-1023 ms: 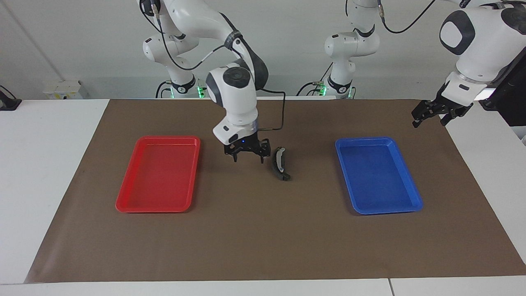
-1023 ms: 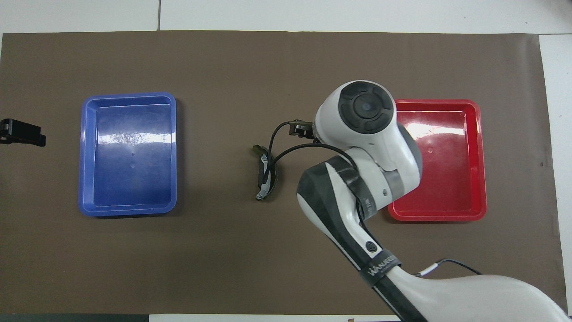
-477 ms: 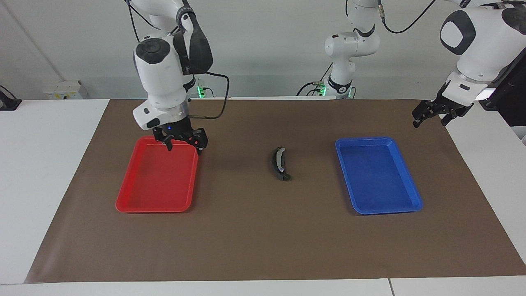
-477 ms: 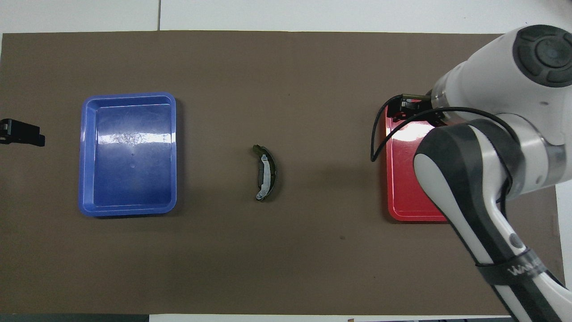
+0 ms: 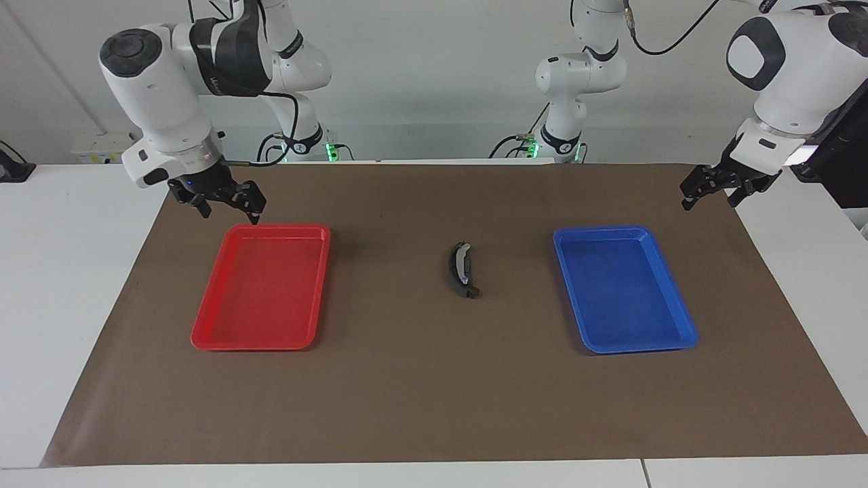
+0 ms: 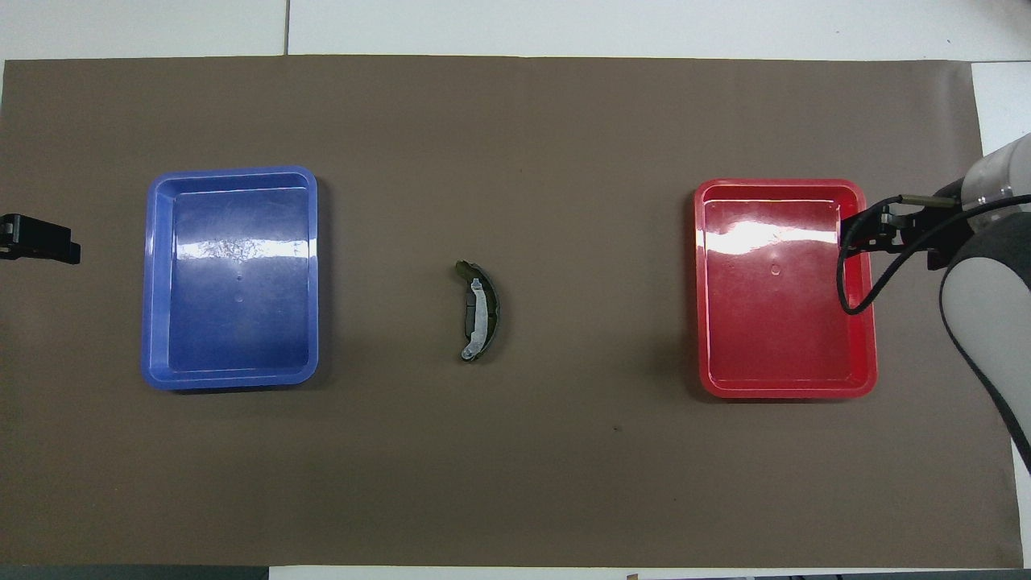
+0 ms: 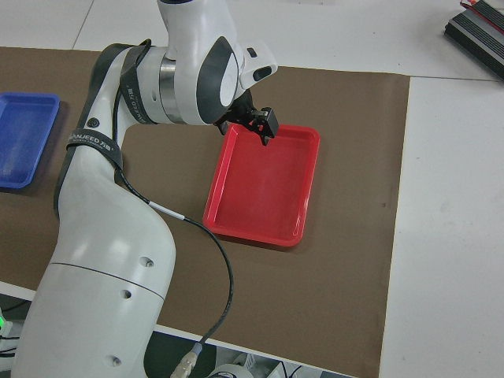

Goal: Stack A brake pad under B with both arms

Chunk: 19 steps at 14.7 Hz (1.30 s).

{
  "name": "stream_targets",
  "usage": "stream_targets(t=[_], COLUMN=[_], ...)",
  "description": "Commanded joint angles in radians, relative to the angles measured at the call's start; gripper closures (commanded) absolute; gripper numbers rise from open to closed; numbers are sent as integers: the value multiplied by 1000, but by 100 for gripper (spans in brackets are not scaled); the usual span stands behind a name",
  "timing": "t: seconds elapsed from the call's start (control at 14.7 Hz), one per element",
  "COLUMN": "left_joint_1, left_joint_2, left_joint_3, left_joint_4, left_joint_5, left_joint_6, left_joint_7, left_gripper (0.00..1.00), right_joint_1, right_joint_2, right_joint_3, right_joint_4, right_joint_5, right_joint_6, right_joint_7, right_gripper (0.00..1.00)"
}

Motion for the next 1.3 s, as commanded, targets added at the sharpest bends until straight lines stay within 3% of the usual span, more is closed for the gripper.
stream_targets(t=[0.0, 0.41, 0.68, 0.82, 1.23], left_joint_1=[6, 6, 6, 6, 6], left_joint_2=[-15, -15, -15, -15, -15], left_joint_3=[-2, -2, -2, 0, 0], left_joint_4=[-3, -3, -3, -3, -3], left_joint_5=[-2, -2, -2, -2, -2], left_joint_6=[-7, -7, -7, -7, -7], left_joint_7=[-11, -11, -11, -11, -11], left_gripper=[1, 1, 1, 1, 1], right_joint_1=[-55, -41, -42, -84, -87], right_joint_2=[-47, 10, 8, -1, -1], right_joint_3=[14, 27, 34, 88, 90], right_joint_4=[-17, 198, 192, 183, 180], right_joint_5=[3, 3, -2, 1, -1], right_joint_6=[-12, -182, -176, -176, -179], right_joint_7=[-71, -58, -56, -53, -55], right_gripper=[0, 0, 0, 0, 0])
